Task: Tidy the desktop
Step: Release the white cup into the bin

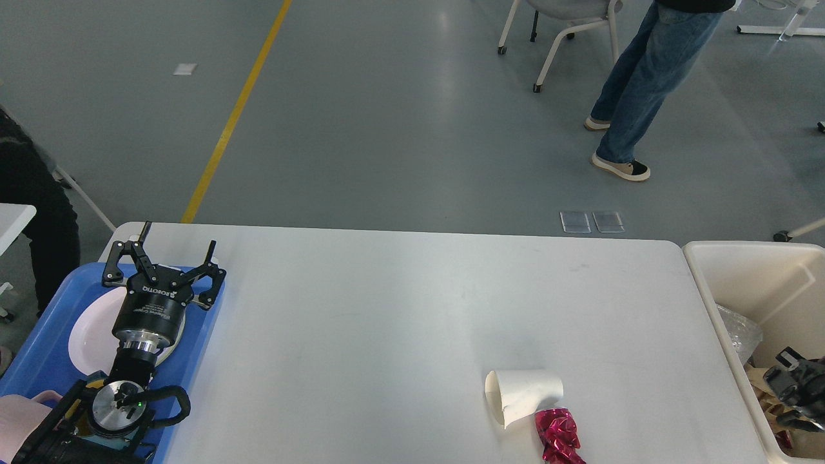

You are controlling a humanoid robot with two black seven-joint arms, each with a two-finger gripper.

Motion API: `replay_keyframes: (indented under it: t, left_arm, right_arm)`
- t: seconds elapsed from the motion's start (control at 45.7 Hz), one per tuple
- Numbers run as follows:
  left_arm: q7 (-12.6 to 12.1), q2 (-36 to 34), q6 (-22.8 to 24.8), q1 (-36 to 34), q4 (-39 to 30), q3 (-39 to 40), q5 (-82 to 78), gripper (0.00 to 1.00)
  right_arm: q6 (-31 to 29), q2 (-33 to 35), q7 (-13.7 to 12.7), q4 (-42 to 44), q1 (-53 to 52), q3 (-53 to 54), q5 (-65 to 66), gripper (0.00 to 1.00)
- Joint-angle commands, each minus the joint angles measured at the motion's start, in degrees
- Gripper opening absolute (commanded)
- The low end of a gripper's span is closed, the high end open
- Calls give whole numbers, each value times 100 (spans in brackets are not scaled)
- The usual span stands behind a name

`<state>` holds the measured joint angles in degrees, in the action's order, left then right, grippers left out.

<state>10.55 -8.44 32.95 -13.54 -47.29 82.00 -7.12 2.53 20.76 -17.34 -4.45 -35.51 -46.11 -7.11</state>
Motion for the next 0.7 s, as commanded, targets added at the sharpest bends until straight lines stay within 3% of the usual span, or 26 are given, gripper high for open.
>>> replay_keyframes:
  t: [0.0, 0.263, 0.306, 0.372, 0.394, 0.679]
  left_arm:
    - [0, 0, 0, 0, 0, 0, 0, 96]
    - [0, 0, -8, 0, 0, 0, 0, 97]
    - [0, 0, 1, 0, 0, 0, 0, 97]
    - [0, 0, 1, 0, 0, 0, 0, 96]
    - [0, 0, 1, 0, 0, 0, 0, 96]
    - [0, 0, 1, 0, 0, 0, 0, 97]
  right_arm:
    - [125, -309, 12, 480, 370, -38, 7, 0]
    - [142, -335, 3, 462, 352, -29, -1, 0]
    - [142, -327, 3, 462, 317, -29, -1, 29]
    - [142, -318, -6, 445, 273, -29, -1, 92]
    - [134, -318, -6, 436, 256, -29, -1, 100]
    - [90, -335, -15, 383, 185, -12, -10, 100]
